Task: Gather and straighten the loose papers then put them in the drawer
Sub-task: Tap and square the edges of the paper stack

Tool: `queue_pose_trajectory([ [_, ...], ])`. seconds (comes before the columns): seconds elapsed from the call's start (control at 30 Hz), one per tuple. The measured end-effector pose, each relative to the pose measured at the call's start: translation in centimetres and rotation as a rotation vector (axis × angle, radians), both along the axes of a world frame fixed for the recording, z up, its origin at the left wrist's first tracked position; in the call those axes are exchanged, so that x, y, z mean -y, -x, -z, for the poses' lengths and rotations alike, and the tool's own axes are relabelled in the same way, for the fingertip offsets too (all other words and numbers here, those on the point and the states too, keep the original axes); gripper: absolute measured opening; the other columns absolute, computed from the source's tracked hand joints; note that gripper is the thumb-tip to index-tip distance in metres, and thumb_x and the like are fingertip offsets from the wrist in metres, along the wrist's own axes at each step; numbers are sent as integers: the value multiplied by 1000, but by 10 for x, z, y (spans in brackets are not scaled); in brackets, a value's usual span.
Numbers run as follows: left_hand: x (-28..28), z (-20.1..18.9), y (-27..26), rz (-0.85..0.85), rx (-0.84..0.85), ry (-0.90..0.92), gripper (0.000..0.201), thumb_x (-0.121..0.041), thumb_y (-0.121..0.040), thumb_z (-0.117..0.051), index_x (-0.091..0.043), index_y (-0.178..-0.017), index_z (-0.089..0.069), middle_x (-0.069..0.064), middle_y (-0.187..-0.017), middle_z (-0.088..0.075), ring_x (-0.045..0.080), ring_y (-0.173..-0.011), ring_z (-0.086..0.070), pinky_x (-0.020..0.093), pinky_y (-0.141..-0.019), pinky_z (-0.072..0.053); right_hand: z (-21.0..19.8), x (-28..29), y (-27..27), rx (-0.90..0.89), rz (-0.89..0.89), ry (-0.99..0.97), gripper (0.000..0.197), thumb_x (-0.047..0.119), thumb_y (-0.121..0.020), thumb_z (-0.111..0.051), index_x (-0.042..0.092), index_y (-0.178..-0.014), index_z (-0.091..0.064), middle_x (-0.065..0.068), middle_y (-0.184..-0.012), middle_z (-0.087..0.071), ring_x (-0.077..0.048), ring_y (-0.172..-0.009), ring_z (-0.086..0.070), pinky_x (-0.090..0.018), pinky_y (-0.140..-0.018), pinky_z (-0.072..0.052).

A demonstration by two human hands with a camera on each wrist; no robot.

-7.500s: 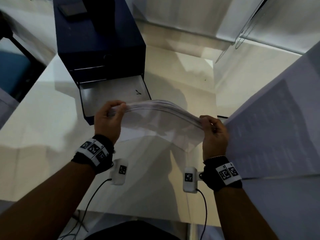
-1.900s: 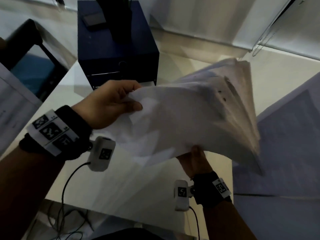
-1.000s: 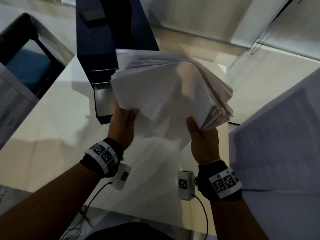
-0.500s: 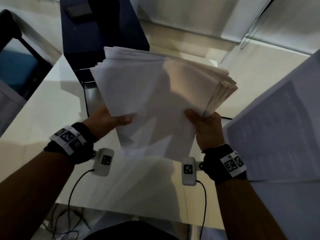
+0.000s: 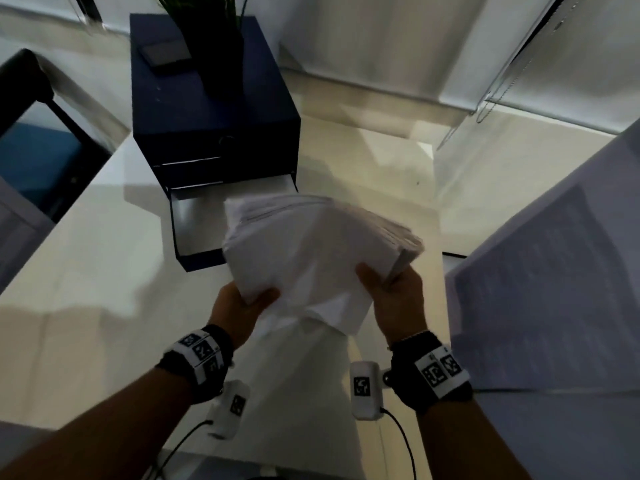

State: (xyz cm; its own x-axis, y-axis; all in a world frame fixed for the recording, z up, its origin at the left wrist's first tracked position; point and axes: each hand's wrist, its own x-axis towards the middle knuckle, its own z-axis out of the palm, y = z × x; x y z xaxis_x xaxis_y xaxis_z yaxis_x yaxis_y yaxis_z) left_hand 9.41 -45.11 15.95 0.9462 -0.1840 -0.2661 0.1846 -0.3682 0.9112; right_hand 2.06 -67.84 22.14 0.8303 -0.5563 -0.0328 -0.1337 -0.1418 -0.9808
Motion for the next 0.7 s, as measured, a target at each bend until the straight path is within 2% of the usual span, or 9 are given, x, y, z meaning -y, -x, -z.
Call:
queue_pose_trajectory([
  [0.03,-3,2,-1,4,-12,22,45,-45,-72,-78,-26,-110,-65,-4,-106,-68,15,-94,-66,32,-83,-55,4,-4,1,-21,-16,20,21,16,-78,-79,24,-92,-67,3,-88,-71,12,-70,-64,-14,-64,-51],
  [0.1,-5,-8,-3,7,18,80,60,-57,-60,-79,-32,-112,-63,-8,-108,-69,7,-95,-66,40,-87,-56,7,-8,2,7,-30,-11,30,12,-77,-80,32,-93,-63,7,-93,-70,11,-77,-66,-12,-65,-52],
  [0.23,-2,-62,-11,-18,223,314,50,-66,-62,-72,-44,-106,-63,-22,-99,-70,-8,-92,-65,21,-78,-55,-12,-9,0,181,-22,-29,47,18,-71,-85,25,-110,-59,13,-99,-70,-2,-93,-67,-20,-77,-55],
  [0.3,4,-89,-13,-22,340,478,34,-55,-81,-60,-34,-108,-64,-25,-95,-71,-7,-89,-66,12,-72,-52,-29,-10,-3,290,-21,-18,59,24,-66,-84,14,-117,-56,8,-103,-67,-5,-94,-66,-23,-78,-55],
  [0.37,10,-104,-17,-91,429,524,29,-35,-98,-46,-11,-111,-55,-23,-87,-68,-6,-80,-63,10,-67,-49,-45,-12,-7,391,-9,11,52,24,-71,-79,10,-116,-56,12,-98,-66,2,-85,-64,-15,-72,-51],
  [0.5,17,-113,-25,-220,590,414,15,-18,-100,-41,-14,-102,-55,-19,-82,-58,-6,-75,-51,12,-67,-42,-59,-19,-15,462,134,75,7,12,-87,-62,12,-89,-69,14,-78,-69,-3,-74,-62,-16,-70,-48],
  [0.57,18,-117,-27,-219,636,387,17,-8,-99,-42,-9,-105,-57,-12,-88,-57,-1,-78,-52,17,-70,-42,-61,-21,-16,446,199,96,21,4,-87,-53,12,-84,-72,9,-76,-70,-8,-76,-64,-22,-72,-49],
  [0.63,19,-119,-28,-191,647,388,19,-8,-99,-41,-8,-109,-57,-5,-92,-58,8,-84,-54,26,-75,-44,-63,-21,-15,431,207,68,24,5,-88,-49,8,-91,-73,3,-81,-72,-11,-81,-66,-25,-76,-49],
  [0.7,13,-110,-31,-110,603,478,25,-24,-98,-45,-15,-121,-47,-7,-100,-59,10,-90,-56,31,-79,-48,-59,-18,-10,464,129,33,28,19,-95,-51,3,-113,-65,3,-93,-72,-12,-89,-66,-24,-79,-50],
])
